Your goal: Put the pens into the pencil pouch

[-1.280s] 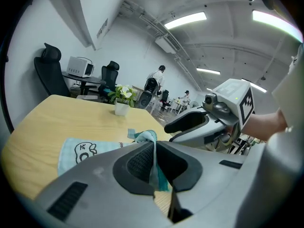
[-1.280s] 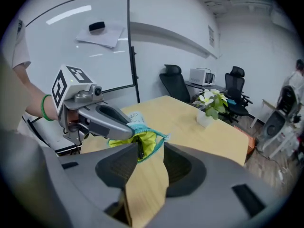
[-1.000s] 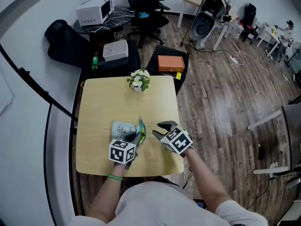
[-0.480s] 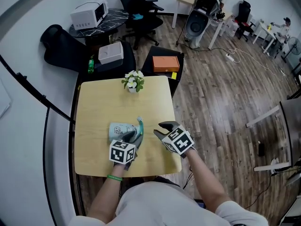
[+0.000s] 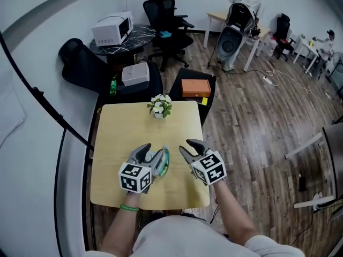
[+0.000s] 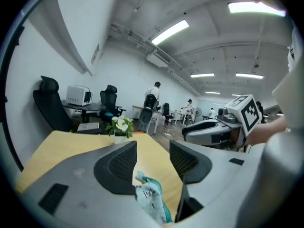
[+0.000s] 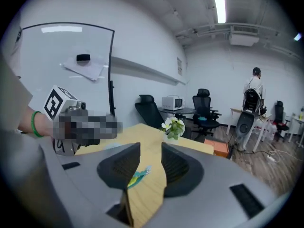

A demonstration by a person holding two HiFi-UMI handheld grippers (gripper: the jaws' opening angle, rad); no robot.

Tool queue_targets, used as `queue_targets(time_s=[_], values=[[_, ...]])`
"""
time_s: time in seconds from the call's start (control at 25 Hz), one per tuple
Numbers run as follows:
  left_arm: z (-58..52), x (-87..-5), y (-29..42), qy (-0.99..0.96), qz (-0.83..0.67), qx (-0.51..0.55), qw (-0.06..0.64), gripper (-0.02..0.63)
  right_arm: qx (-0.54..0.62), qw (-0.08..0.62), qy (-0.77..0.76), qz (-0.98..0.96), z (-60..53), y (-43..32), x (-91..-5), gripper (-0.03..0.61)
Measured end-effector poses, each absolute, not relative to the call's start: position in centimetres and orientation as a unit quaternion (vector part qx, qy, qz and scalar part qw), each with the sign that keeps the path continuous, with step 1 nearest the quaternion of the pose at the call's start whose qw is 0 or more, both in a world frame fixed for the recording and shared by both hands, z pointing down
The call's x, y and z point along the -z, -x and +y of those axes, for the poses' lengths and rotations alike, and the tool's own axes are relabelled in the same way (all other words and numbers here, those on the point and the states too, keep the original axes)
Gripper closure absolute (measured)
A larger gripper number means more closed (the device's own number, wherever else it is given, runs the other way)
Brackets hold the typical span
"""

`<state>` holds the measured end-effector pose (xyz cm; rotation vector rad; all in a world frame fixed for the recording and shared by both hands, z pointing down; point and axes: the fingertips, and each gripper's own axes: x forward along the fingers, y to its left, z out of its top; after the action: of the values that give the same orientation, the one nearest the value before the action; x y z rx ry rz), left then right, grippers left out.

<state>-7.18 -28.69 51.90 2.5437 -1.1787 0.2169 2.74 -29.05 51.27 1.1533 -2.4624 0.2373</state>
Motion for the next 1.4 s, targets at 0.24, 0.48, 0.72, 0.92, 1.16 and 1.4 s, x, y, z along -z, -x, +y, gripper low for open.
queue_targets(time_s=[0.24,0.48,0.72,0.92,1.16,1.4], values=[[-30.4,-43.0,9.8,-0.888,-0.451,0.007,0.092,0.419,-0.037,0.117,-0.444,-0.887,-30.3,-2.4,-44.1,0.433],[-30.1,-37.6,12.1,-0.881,-0.469,0.049,0.05,0.419,-0.001,0.046,-0.463,-0.885,-30.7,-3.4,-38.2,0.402],[-29.8,-36.5,13.2,-0.879,-0.472,0.052,0.035,0.419,0.016,0.027,-0.479,-0.877,-31.2,-4.6,-36.1,0.387],[-29.9,-36.5,13.1,-0.88,-0.472,0.048,0.032,0.42,0.013,0.037,-0.492,-0.87,-31.6,-5.1,-36.7,0.42],[-30.0,-36.5,13.2,-0.877,-0.479,0.04,0.022,0.529,0.01,0.045,-0.514,-0.857,-32.0,-6.0,-37.4,0.536],[-30.3,-36.7,13.7,-0.871,-0.489,0.035,0.024,0.595,0.013,0.048,-0.519,-0.853,-32.2,-6.6,-37.4,0.577]])
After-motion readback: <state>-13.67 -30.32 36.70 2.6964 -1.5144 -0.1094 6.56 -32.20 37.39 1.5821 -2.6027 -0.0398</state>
